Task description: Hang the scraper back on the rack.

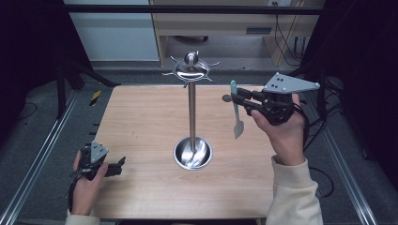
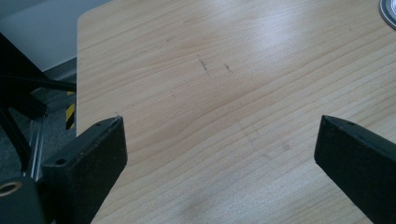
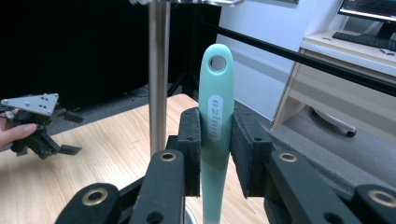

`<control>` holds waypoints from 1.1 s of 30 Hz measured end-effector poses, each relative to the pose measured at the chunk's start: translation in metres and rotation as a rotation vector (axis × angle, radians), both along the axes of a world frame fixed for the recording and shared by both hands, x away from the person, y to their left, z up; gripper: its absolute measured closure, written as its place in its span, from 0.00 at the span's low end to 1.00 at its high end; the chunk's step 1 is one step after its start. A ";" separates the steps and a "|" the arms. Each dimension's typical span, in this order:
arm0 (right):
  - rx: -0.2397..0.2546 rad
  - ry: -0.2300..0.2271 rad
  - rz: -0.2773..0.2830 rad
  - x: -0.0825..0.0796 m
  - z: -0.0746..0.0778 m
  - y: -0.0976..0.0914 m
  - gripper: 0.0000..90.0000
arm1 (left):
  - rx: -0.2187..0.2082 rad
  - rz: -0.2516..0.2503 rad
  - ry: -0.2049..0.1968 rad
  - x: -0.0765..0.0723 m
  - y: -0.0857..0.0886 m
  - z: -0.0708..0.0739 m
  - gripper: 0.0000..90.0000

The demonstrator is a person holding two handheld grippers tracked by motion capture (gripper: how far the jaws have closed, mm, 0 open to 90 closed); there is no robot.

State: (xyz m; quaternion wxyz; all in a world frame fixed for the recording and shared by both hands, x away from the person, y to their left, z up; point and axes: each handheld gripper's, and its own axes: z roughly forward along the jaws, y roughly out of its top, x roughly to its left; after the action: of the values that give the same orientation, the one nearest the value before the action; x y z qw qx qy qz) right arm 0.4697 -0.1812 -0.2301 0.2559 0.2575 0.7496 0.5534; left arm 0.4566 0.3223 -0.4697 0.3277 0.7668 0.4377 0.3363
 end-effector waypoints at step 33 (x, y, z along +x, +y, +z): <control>0.136 0.004 0.128 -0.007 0.009 0.020 0.82 | 0.004 -0.006 0.002 0.001 -0.001 0.000 0.02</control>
State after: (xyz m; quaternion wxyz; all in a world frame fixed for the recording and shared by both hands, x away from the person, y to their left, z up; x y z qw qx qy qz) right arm 0.4625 -0.1612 -0.2208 0.2006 0.2270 0.7255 0.6179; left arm 0.4572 0.3210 -0.4700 0.3266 0.7691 0.4350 0.3356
